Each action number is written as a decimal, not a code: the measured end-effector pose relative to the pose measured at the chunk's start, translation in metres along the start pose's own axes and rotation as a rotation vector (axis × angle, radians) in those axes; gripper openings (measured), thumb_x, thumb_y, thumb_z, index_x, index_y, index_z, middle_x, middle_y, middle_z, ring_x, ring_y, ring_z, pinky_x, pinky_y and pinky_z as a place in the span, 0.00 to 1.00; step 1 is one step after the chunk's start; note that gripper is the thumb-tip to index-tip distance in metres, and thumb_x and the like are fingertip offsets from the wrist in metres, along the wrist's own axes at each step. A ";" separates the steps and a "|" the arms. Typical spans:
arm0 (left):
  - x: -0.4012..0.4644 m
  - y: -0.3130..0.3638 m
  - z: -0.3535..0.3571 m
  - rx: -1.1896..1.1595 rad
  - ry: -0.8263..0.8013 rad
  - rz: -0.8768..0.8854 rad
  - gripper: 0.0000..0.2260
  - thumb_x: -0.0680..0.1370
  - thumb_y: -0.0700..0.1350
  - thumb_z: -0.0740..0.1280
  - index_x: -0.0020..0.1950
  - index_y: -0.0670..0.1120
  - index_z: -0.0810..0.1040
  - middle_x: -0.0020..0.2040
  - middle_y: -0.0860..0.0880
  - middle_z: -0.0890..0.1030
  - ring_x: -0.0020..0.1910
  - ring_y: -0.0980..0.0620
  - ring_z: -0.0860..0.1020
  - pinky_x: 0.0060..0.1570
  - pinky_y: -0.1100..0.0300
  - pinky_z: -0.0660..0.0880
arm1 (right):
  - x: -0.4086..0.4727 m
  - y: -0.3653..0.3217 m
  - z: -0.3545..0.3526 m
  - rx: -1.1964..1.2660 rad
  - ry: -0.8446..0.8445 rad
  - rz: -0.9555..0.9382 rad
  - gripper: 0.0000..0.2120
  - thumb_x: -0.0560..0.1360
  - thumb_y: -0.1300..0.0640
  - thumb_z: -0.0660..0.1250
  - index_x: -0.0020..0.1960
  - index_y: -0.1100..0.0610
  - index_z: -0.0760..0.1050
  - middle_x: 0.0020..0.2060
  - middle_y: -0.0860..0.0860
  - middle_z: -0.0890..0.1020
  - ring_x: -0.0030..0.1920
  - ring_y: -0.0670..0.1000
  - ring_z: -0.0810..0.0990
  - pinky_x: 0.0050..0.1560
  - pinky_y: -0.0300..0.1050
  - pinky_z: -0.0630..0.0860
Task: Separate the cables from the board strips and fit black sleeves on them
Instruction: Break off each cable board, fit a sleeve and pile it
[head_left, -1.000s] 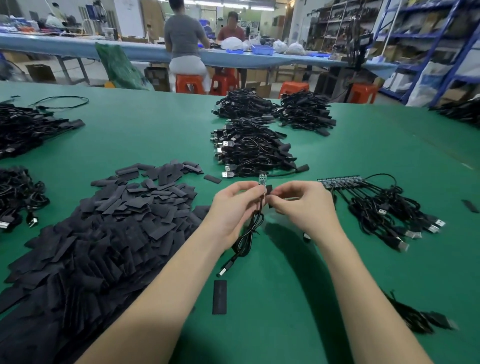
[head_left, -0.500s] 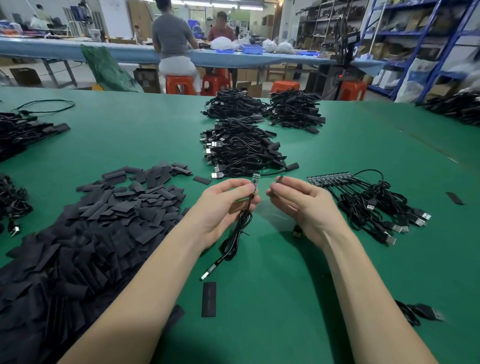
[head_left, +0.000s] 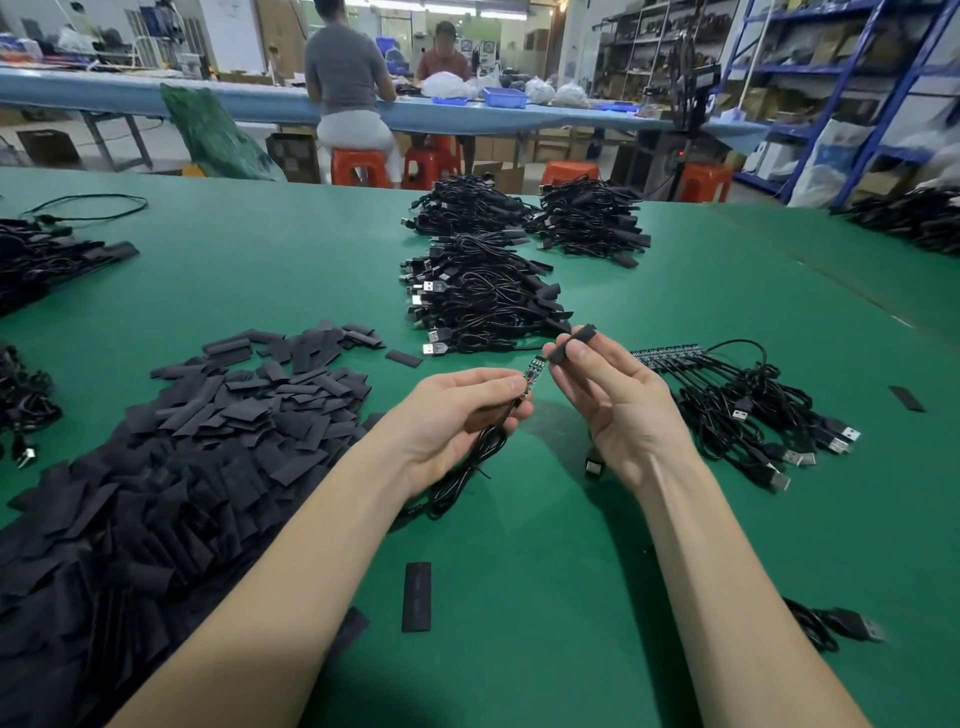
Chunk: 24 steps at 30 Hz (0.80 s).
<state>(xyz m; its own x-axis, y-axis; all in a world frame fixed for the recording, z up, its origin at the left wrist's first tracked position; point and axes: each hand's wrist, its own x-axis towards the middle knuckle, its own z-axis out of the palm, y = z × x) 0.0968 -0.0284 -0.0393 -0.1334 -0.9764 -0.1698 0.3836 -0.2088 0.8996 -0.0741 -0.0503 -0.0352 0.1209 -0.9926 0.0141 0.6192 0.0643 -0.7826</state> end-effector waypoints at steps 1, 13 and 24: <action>0.000 0.000 0.000 0.001 0.000 -0.005 0.03 0.77 0.35 0.70 0.49 0.39 0.82 0.37 0.43 0.84 0.34 0.54 0.83 0.35 0.66 0.79 | 0.000 0.000 0.000 0.002 -0.001 -0.005 0.08 0.67 0.66 0.74 0.47 0.61 0.84 0.44 0.58 0.87 0.47 0.53 0.87 0.50 0.40 0.83; -0.005 0.003 -0.003 -0.010 -0.086 -0.016 0.06 0.76 0.35 0.70 0.52 0.38 0.81 0.40 0.44 0.84 0.36 0.54 0.83 0.36 0.65 0.79 | -0.003 0.002 0.003 -0.064 -0.082 -0.046 0.12 0.68 0.65 0.73 0.52 0.61 0.82 0.46 0.56 0.87 0.50 0.52 0.87 0.48 0.39 0.81; -0.006 0.004 -0.009 0.146 -0.132 0.088 0.07 0.74 0.38 0.73 0.51 0.40 0.80 0.41 0.43 0.84 0.37 0.52 0.82 0.38 0.64 0.78 | -0.004 -0.006 -0.006 -0.255 -0.254 0.071 0.14 0.70 0.63 0.72 0.55 0.58 0.83 0.49 0.55 0.86 0.49 0.50 0.85 0.50 0.39 0.80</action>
<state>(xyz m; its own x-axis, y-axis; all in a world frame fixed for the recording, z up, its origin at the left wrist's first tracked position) 0.1069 -0.0240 -0.0384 -0.2276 -0.9728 -0.0426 0.2643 -0.1039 0.9588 -0.0832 -0.0476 -0.0340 0.3653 -0.9271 0.0836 0.3929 0.0721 -0.9167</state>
